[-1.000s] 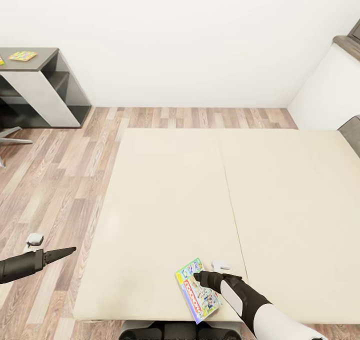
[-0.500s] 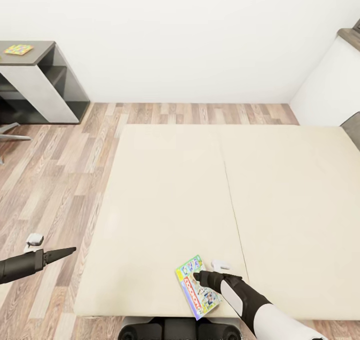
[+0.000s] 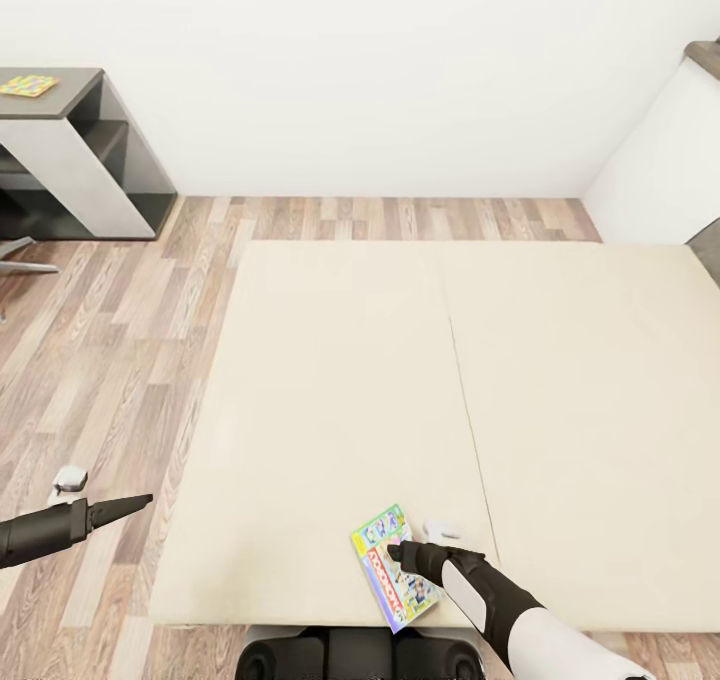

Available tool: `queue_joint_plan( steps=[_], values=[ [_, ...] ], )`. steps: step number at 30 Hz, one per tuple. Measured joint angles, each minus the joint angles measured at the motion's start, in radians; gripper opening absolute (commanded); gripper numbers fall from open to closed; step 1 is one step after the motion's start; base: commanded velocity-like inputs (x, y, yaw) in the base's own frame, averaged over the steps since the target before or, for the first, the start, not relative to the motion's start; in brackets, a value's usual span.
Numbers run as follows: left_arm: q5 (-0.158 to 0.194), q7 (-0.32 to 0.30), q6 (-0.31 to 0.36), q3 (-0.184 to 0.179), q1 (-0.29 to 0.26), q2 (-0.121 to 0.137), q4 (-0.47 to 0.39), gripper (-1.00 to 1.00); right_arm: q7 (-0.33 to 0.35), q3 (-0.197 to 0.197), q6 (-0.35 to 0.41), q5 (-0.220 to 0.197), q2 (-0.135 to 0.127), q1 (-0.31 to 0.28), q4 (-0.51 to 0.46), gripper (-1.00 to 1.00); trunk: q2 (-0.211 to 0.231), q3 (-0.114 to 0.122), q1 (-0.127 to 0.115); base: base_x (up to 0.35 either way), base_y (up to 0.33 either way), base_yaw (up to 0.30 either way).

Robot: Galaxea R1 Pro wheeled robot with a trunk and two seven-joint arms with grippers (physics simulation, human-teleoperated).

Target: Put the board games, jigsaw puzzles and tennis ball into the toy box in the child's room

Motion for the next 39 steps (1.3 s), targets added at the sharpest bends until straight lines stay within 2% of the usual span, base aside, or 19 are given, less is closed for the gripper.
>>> queue_joint_plan(
  steps=[25, 39],
  values=[
    [0.0, 0.0, 0.0, -0.002, 0.0, 0.0, 0.0, 1.0, -0.002, -0.008, -0.035, 0.001, 0.001, 0.007, -0.005, 1.0, 0.0, -0.04, 0.0, 0.0, 0.0, 0.0],
    [0.0, 0.0, -0.001, -0.004, 0.0, -0.003, 0.0, 1.0, -0.01, -0.007, -0.083, 0.001, 0.002, 0.006, -0.005, 1.0, 0.0, -0.044, 0.0, 0.0, 0.0, 0.0]
  ],
)
